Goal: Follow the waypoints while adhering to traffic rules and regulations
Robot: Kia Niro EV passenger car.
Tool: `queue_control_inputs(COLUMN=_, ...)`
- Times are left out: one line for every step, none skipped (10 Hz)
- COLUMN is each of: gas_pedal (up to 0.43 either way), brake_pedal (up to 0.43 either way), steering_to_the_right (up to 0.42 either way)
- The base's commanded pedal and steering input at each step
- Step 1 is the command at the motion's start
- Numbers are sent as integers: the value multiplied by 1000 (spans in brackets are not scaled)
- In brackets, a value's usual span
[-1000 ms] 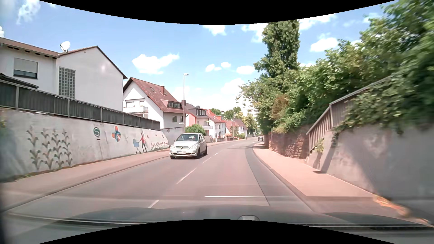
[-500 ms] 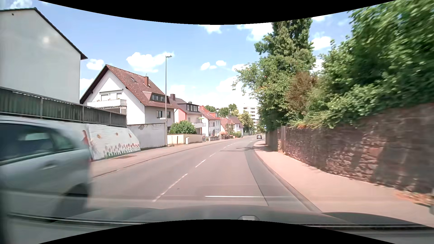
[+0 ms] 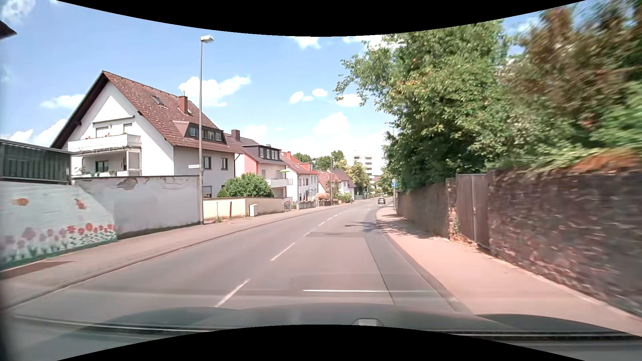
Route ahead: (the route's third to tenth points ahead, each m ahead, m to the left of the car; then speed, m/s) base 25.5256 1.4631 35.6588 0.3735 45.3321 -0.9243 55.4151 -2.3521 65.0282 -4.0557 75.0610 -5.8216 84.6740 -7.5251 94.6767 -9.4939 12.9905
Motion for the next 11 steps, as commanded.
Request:
queue_control_inputs(gas_pedal=0, brake_pedal=55, steering_to_the_right=12)
queue_control_inputs(gas_pedal=0, brake_pedal=55, steering_to_the_right=13)
queue_control_inputs(gas_pedal=0, brake_pedal=55, steering_to_the_right=13)
queue_control_inputs(gas_pedal=0, brake_pedal=55, steering_to_the_right=13)
queue_control_inputs(gas_pedal=0, brake_pedal=55, steering_to_the_right=13)
queue_control_inputs(gas_pedal=0, brake_pedal=61, steering_to_the_right=14)
queue_control_inputs(gas_pedal=0, brake_pedal=61, steering_to_the_right=16)
queue_control_inputs(gas_pedal=0, brake_pedal=61, steering_to_the_right=17)
queue_control_inputs(gas_pedal=0, brake_pedal=61, steering_to_the_right=17)
queue_control_inputs(gas_pedal=0, brake_pedal=61, steering_to_the_right=16)
queue_control_inputs(gas_pedal=0, brake_pedal=67, steering_to_the_right=17)
